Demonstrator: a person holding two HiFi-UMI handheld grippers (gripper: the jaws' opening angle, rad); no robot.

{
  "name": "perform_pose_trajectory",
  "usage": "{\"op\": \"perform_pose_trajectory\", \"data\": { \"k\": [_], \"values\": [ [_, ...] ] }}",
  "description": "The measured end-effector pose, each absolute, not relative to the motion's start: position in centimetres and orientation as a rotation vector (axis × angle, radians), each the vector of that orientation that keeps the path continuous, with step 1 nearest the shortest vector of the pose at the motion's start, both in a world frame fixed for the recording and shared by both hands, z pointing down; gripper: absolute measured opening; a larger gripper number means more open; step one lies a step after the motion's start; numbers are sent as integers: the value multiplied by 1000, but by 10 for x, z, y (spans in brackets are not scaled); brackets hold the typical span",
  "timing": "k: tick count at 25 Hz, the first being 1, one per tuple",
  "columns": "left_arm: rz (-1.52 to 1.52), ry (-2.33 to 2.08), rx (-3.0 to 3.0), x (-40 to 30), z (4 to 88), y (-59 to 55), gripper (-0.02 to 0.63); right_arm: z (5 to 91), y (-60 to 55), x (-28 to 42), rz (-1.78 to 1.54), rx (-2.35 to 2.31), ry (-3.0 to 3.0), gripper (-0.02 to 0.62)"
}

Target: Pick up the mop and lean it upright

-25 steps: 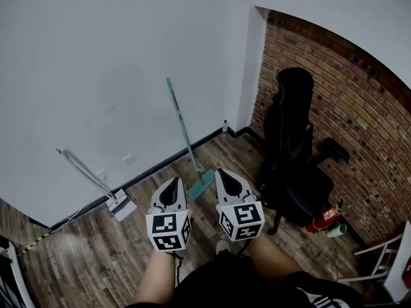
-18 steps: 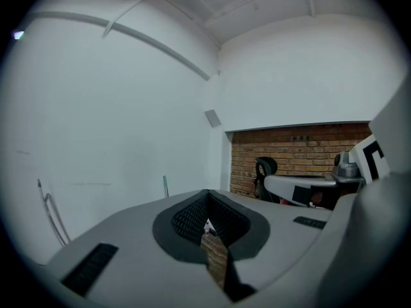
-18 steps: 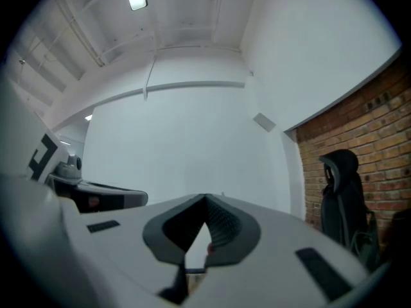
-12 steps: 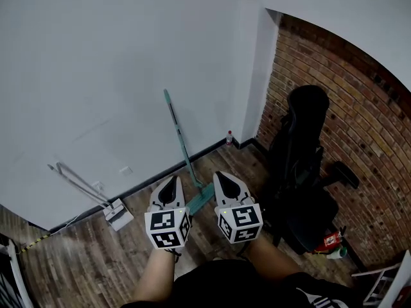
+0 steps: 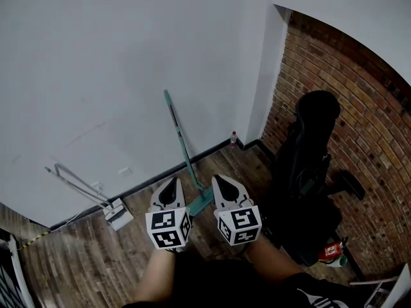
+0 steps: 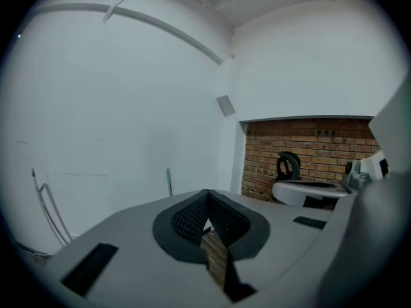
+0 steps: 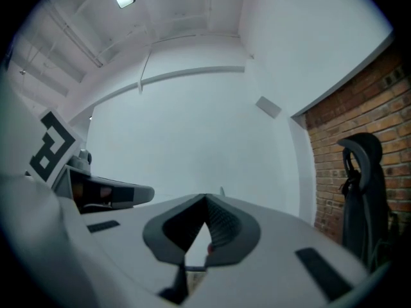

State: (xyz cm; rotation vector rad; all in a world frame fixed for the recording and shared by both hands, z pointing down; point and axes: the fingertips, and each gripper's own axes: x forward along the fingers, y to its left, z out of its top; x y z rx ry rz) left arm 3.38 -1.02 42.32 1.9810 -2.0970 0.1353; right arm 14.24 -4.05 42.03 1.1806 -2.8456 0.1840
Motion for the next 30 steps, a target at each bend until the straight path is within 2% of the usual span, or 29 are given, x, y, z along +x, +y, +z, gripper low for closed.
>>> {"op": "perform_pose_trajectory", "data": {
  "k": [11,30],
  "values": [
    [113,-2070,2013,-12,433,-90,-2,431,-124,97,206,1224,-2811,6],
    [57,-1992,2010,-194,447,-244,-2,438,-291,-85,145,1264,-2724,6]
  ]
}}
